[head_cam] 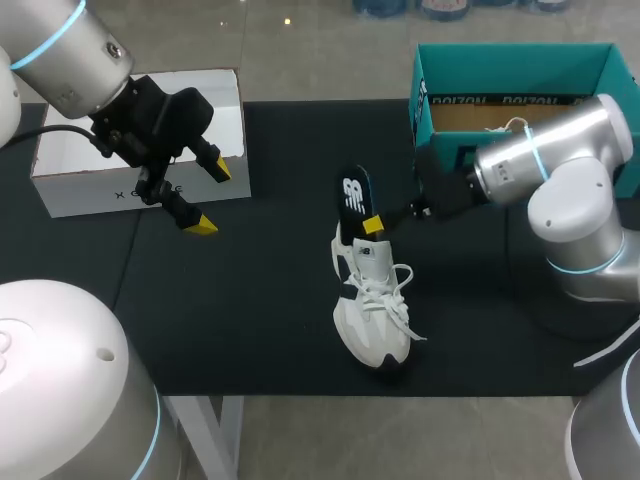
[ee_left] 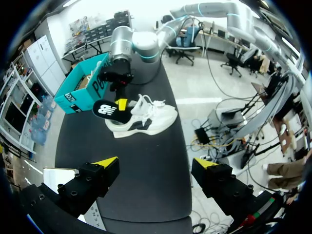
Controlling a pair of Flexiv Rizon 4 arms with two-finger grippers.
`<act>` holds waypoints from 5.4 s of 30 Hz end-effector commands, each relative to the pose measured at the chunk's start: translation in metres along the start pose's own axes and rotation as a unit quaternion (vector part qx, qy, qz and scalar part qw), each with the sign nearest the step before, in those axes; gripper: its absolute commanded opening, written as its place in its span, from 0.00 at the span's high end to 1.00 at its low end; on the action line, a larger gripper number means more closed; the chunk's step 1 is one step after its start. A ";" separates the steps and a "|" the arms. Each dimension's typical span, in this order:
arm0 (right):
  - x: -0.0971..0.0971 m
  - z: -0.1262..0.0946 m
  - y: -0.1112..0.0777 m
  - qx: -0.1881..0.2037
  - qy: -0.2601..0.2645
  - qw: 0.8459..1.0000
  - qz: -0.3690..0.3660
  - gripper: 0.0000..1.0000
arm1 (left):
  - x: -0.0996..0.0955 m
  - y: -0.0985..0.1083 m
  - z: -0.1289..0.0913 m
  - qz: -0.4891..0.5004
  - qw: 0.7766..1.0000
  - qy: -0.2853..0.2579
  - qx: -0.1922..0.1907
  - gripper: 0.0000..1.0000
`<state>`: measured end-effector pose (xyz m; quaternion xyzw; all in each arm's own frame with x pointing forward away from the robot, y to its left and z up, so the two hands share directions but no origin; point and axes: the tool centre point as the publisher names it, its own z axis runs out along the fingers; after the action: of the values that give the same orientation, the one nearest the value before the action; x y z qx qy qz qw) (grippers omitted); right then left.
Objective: Take the shoe out of the shoebox, open the shoe tongue, remove and reinsert the insole, then place the shoe into the shoebox
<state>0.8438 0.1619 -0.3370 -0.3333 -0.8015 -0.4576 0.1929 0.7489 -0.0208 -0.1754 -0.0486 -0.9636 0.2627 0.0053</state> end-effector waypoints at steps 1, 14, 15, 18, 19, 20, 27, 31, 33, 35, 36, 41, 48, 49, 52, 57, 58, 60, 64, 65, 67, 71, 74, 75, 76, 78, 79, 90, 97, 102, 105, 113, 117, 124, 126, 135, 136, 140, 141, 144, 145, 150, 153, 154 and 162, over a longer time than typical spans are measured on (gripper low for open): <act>0.000 0.013 -0.017 -0.004 0.006 1.000 0.010 1.00 | -0.001 0.000 0.000 0.000 1.000 0.001 -0.001 0.00; 0.001 0.007 -0.022 0.006 -0.009 1.000 0.022 0.00 | -0.001 0.000 0.000 0.000 1.000 0.001 -0.001 0.00; 0.002 0.006 -0.018 0.004 -0.010 1.000 0.018 0.00 | -0.001 0.000 0.000 0.000 1.000 0.001 -0.001 0.00; 0.001 0.002 -0.007 0.000 -0.014 1.000 0.005 0.00 | -0.001 0.000 0.000 0.000 1.000 0.001 -0.001 0.00; 0.001 0.001 -0.004 -0.002 -0.016 1.000 0.003 0.00 | -0.001 0.000 0.000 0.000 1.000 0.001 -0.001 0.00; 0.001 0.000 0.000 -0.004 -0.017 1.000 0.000 0.00 | -0.001 0.000 0.000 0.000 1.000 0.001 -0.001 0.00; -0.008 -0.005 0.015 -0.008 -0.024 1.000 -0.017 0.21 | -0.001 0.000 0.000 0.000 1.000 0.001 -0.001 0.00; -0.012 -0.007 0.019 -0.010 -0.028 0.999 -0.021 1.00 | -0.001 0.000 0.000 0.000 1.000 0.001 -0.001 0.00; -0.013 -0.008 0.020 -0.011 -0.028 0.999 -0.022 1.00 | -0.001 0.000 0.000 0.000 1.000 0.001 -0.001 0.00; -0.014 -0.008 0.019 -0.011 -0.029 0.999 -0.022 1.00 | -0.001 0.000 0.000 0.000 1.000 0.001 -0.001 0.00; -0.015 -0.008 0.019 -0.011 -0.029 0.999 -0.022 1.00 | -0.001 0.000 0.000 0.000 1.000 0.001 -0.001 0.00; -0.016 -0.008 0.015 -0.010 -0.029 0.999 -0.020 1.00 | -0.001 0.000 0.000 0.000 1.000 0.001 -0.001 0.00; -0.015 -0.006 0.010 -0.010 -0.026 0.999 -0.017 1.00 | -0.001 0.000 0.000 0.000 1.000 0.001 -0.001 0.00; -0.015 -0.005 0.008 -0.010 -0.025 1.000 -0.016 1.00 | -0.001 0.000 0.000 0.000 1.000 0.001 -0.001 0.00; -0.011 -0.003 0.002 -0.006 -0.021 1.000 -0.011 1.00 | -0.001 0.000 0.000 0.000 1.000 0.001 -0.001 0.00; -0.006 0.002 -0.015 0.002 -0.014 1.000 0.004 1.00 | -0.001 0.000 0.000 0.000 1.000 0.001 -0.001 0.00; -0.005 0.003 -0.018 0.005 -0.013 1.000 0.005 1.00 | -0.001 0.000 0.000 0.000 1.000 0.001 -0.001 0.00; -0.003 0.007 -0.026 0.019 -0.009 1.000 0.010 1.00 | -0.001 0.000 0.000 0.000 1.000 0.001 -0.001 0.00; -0.002 0.011 -0.034 0.022 -0.007 1.000 0.015 1.00 | -0.001 0.000 0.000 0.000 1.000 0.001 -0.001 0.00; -0.002 0.012 -0.035 0.024 -0.006 1.000 0.017 1.00 | -0.001 0.000 0.000 0.000 1.000 0.001 -0.001 0.00; -0.002 0.015 -0.037 0.030 -0.005 0.999 0.019 1.00 | -0.001 0.000 0.000 0.000 1.000 0.001 -0.001 0.00; -0.005 0.016 -0.039 0.033 -0.010 0.999 0.025 1.00 | -0.001 0.000 0.000 0.000 1.000 0.001 -0.001 0.00; -0.007 0.013 -0.034 0.030 -0.022 0.999 0.028 0.91 | -0.001 0.000 0.000 0.000 1.000 0.001 -0.001 0.00; -0.006 0.011 -0.031 0.028 -0.027 0.999 0.027 0.64 | -0.001 0.000 0.000 0.000 1.000 0.001 -0.001 0.00; -0.006 0.009 -0.028 0.025 -0.030 0.999 0.027 0.27 | -0.001 0.000 0.000 0.000 1.000 0.001 -0.001 0.00; -0.004 0.005 -0.020 0.018 -0.035 0.999 0.020 0.00 | -0.001 0.000 0.000 0.000 1.000 0.001 -0.001 0.00; -0.003 0.003 -0.017 0.016 -0.038 0.999 0.016 0.00 | -0.001 0.000 0.000 0.000 1.000 0.001 -0.001 0.00; -0.007 -0.020 0.014 -0.001 -0.069 0.997 -0.019 0.00 | -0.001 0.000 0.000 0.000 1.000 0.001 -0.001 0.00; -0.002 -0.047 0.036 -0.016 -0.153 0.988 0.004 0.00 | -0.001 0.000 0.000 0.000 1.000 0.001 -0.001 0.00; 0.014 -0.061 0.037 0.017 -0.228 0.972 0.052 0.00 | -0.001 0.000 0.000 0.000 1.000 0.001 -0.001 0.00; 0.026 -0.064 0.035 0.068 -0.266 0.960 0.060 0.00 | -0.001 0.000 0.000 0.000 1.000 0.001 -0.001 0.00; 0.032 -0.065 0.036 0.223 -0.379 0.897 0.031 0.00 | -0.001 0.000 0.000 0.000 1.000 0.001 -0.001 0.00; 0.032 -0.065 0.036 0.223 -0.379 0.897 0.031 0.00 | -0.001 0.000 0.000 0.000 1.000 0.001 -0.001 0.00; 0.032 -0.065 0.036 0.223 -0.379 0.897 0.031 0.00 | -0.001 0.000 0.000 0.000 1.000 0.001 -0.001 0.00; 0.035 -0.066 0.037 0.233 -0.394 0.889 0.034 0.00 | -0.001 0.000 0.000 0.000 1.000 0.001 -0.001 0.00; 0.052 -0.050 0.033 0.240 -0.439 0.864 0.061 1.00 | -0.001 0.000 0.000 0.000 1.000 0.001 -0.001 0.00; 0.052 -0.047 0.032 0.239 -0.438 0.864 0.063 1.00 | -0.001 0.000 0.000 0.000 1.000 0.001 -0.001 0.00; 0.049 -0.030 0.026 0.242 -0.437 0.864 0.068 1.00 | -0.001 0.000 0.000 0.000 1.000 0.001 -0.001 0.00; 0.048 -0.025 0.023 0.242 -0.436 0.864 0.069 1.00 | -0.001 0.000 0.000 0.000 1.000 0.001 -0.001 0.00; 0.041 -0.012 0.014 0.236 -0.429 0.869 0.073 1.00 | -0.001 0.000 0.000 0.000 1.000 0.001 -0.001 0.00; 0.039 -0.008 0.012 0.233 -0.428 0.870 0.076 1.00 | -0.001 0.000 0.000 0.000 1.000 0.001 -0.001 0.00; 0.026 0.003 0.003 0.213 -0.417 0.880 0.083 1.00 | -0.001 0.000 0.000 0.000 1.000 0.001 -0.001 0.00; 0.020 0.005 -0.002 0.209 -0.416 0.881 0.087 1.00 | -0.001 0.000 0.000 0.000 1.000 0.001 -0.001 0.00; 0.017 0.006 -0.003 0.209 -0.414 0.881 0.091 1.00 | -0.001 0.000 0.000 0.000 1.000 0.001 -0.001 0.00; -0.001 0.015 -0.011 0.208 -0.403 0.885 0.106 1.00 | -0.001 0.000 0.000 0.000 1.000 0.001 -0.001 0.00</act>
<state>0.8315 0.1686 -0.3407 -0.5246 -0.8465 -0.0812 -0.0409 0.7489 -0.0207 -0.1754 -0.0486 -0.9637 0.2626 0.0053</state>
